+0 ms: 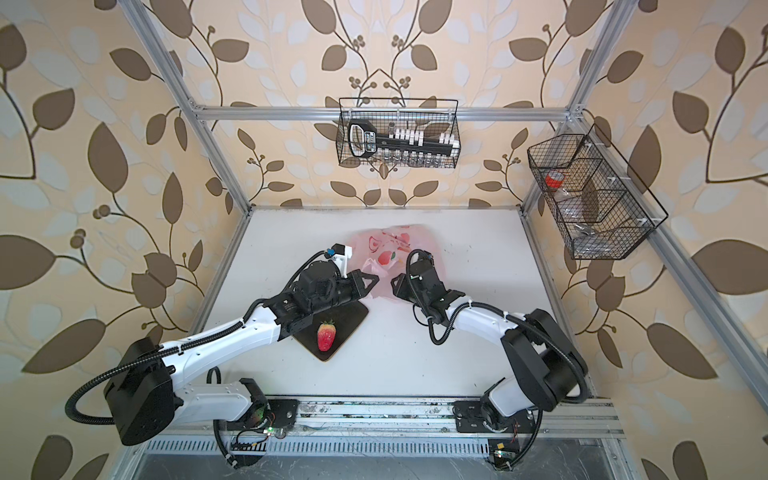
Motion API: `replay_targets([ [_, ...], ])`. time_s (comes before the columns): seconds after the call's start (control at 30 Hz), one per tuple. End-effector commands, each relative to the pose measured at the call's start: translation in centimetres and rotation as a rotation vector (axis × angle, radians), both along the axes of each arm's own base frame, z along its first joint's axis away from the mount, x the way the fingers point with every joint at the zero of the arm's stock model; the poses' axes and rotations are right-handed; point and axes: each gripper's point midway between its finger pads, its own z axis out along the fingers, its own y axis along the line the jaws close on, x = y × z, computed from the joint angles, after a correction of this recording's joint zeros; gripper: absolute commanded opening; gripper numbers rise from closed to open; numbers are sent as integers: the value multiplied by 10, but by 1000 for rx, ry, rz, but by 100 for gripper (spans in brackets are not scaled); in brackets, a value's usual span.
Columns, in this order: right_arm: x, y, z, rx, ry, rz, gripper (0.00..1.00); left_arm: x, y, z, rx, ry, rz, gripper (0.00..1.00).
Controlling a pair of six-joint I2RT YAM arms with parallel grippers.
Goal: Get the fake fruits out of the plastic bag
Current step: 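Reach the right gripper into the bag's opening while the left gripper holds the handle, then grasp the yellow fake pear inside the bag with the right gripper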
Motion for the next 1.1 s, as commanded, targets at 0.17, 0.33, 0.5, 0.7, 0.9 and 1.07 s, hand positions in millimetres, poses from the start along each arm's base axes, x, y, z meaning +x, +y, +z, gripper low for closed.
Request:
replay_targets([
  [0.17, 69, -1, 12, 31, -120, -238, 59, -2, -9, 39, -47, -97, -46, 0],
  [0.33, 94, -5, -2, 8, -117, -292, 68, -5, -12, 46, -44, -106, -71, 0],
  [0.5, 110, -3, -18, -25, -102, -304, 74, -7, -14, 52, -48, -106, -85, 0],
  [0.7, 122, -16, -41, -128, -71, -368, 80, -10, -14, 59, -39, -126, -108, 0],
  [0.9, 127, -38, -58, -295, -40, -437, 82, -17, -12, 60, -38, -121, -118, 0],
  [1.07, 132, -43, -75, -385, -1, -439, 80, -20, -8, 58, -38, -118, -113, 0],
])
